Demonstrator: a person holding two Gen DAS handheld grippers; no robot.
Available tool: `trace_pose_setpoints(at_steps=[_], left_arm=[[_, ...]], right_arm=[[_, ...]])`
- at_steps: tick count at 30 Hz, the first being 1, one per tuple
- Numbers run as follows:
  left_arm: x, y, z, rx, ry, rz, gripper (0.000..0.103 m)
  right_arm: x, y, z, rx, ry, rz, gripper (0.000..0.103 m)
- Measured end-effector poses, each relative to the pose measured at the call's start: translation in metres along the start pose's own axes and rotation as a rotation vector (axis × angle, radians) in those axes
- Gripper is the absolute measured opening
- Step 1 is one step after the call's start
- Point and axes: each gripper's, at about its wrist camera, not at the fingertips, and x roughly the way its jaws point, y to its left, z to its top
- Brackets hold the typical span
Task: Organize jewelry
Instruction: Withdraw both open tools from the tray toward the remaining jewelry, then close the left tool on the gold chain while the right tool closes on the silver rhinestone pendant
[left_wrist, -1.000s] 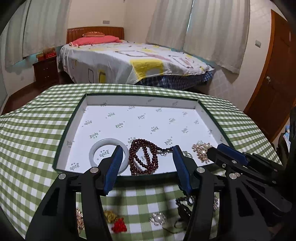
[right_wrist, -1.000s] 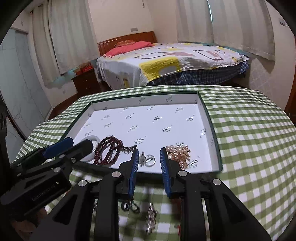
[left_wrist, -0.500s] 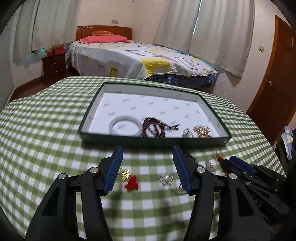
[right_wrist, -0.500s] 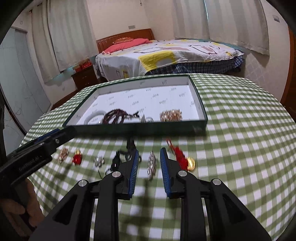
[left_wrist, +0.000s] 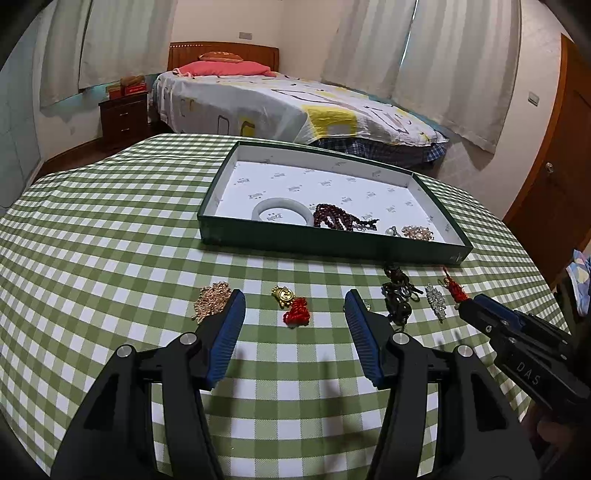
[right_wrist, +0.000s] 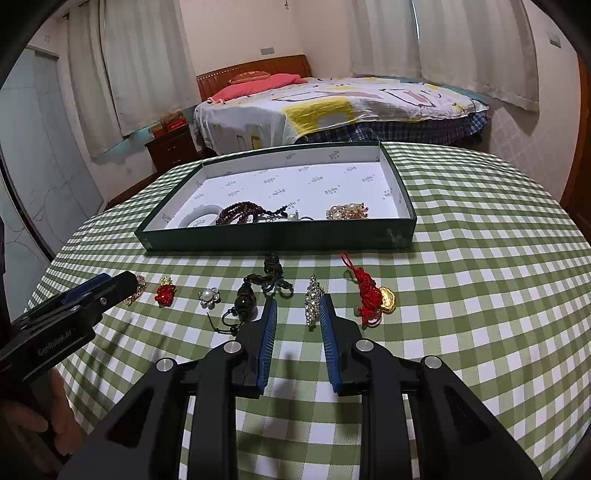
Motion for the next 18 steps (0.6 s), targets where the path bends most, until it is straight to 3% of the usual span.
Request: trace_pose_setpoints(at_steps=[18], left_arm=[[0.004,0.017,0.0,-0.02,0.014,0.036,0.055]], right_arm=[[0.044,0.001,0.013,-0.015,0.116,-0.051,0.025]])
